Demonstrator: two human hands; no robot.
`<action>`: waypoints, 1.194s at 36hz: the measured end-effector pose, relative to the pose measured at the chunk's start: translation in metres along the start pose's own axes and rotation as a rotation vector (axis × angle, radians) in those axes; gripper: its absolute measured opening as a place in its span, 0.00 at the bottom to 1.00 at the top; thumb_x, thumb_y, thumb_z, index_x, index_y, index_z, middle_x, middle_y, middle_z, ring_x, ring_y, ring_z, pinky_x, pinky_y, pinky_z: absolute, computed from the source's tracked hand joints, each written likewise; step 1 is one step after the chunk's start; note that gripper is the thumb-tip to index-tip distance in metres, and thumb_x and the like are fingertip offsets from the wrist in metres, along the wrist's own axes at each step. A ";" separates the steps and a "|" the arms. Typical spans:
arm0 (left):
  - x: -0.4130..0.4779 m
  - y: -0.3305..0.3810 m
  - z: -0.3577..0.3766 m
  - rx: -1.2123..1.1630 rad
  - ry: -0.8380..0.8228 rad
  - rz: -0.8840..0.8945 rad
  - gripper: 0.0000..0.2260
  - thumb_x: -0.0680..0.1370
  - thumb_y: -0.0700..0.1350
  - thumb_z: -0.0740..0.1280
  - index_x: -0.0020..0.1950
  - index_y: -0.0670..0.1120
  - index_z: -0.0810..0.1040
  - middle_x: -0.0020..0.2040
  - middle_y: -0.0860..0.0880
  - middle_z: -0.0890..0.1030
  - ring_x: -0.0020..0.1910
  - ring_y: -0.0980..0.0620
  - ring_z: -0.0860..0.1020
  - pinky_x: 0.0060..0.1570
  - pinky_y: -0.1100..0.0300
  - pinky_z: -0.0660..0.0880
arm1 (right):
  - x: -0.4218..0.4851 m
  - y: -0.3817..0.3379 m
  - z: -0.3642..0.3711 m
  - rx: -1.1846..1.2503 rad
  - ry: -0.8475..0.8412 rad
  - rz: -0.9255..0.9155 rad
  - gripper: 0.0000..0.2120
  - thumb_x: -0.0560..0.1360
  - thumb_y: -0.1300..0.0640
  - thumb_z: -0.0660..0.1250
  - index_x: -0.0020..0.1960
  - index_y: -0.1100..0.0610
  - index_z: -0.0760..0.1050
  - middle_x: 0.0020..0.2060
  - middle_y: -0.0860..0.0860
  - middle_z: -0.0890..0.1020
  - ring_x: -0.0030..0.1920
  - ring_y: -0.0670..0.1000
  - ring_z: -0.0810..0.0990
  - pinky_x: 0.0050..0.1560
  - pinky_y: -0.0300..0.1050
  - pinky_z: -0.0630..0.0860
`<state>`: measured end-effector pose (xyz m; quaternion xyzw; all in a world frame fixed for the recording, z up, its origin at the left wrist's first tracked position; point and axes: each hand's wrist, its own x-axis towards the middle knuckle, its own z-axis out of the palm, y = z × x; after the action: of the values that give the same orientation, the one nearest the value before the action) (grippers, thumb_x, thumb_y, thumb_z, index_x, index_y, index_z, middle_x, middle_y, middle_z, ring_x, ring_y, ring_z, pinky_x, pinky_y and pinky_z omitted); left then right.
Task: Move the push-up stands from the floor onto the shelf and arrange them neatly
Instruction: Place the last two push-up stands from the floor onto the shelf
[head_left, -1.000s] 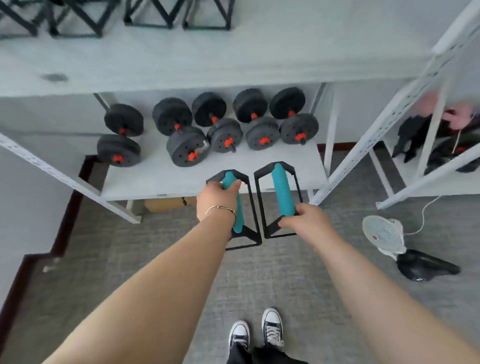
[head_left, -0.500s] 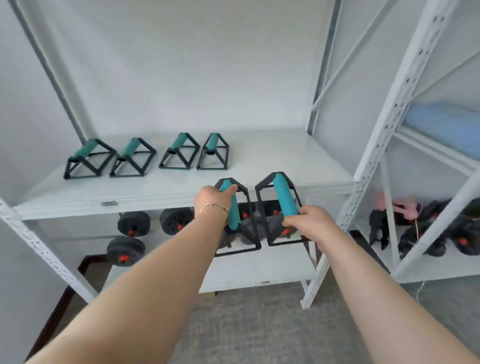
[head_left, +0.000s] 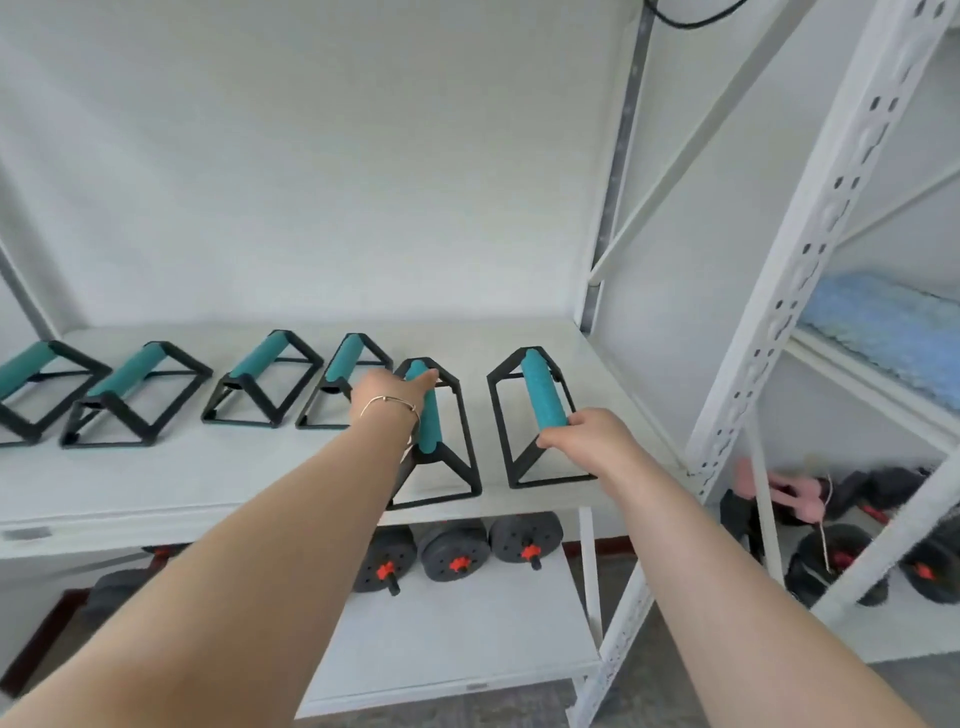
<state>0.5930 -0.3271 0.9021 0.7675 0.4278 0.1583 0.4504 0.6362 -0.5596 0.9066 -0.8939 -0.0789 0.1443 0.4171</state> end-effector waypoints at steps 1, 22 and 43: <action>0.008 0.007 0.008 -0.008 0.006 -0.005 0.24 0.69 0.62 0.71 0.46 0.40 0.78 0.40 0.45 0.79 0.30 0.49 0.74 0.27 0.59 0.65 | 0.015 0.000 -0.003 0.001 -0.001 0.005 0.17 0.66 0.50 0.73 0.49 0.59 0.79 0.35 0.52 0.76 0.35 0.51 0.74 0.36 0.43 0.68; 0.135 0.073 0.093 0.158 -0.051 -0.024 0.23 0.71 0.62 0.70 0.42 0.41 0.73 0.32 0.47 0.74 0.27 0.50 0.72 0.24 0.59 0.64 | 0.194 -0.014 -0.004 0.031 -0.051 0.077 0.15 0.64 0.52 0.73 0.45 0.60 0.78 0.33 0.52 0.72 0.31 0.52 0.69 0.32 0.42 0.62; 0.156 0.065 0.112 0.299 -0.052 0.068 0.20 0.76 0.56 0.62 0.52 0.40 0.77 0.45 0.44 0.80 0.34 0.48 0.75 0.30 0.59 0.68 | 0.218 -0.014 0.005 -0.132 -0.021 0.046 0.14 0.70 0.50 0.68 0.49 0.59 0.75 0.34 0.51 0.73 0.32 0.52 0.72 0.30 0.42 0.64</action>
<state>0.7877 -0.2796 0.8727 0.8440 0.4085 0.0882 0.3361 0.8400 -0.4899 0.8726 -0.9195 -0.0721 0.1576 0.3529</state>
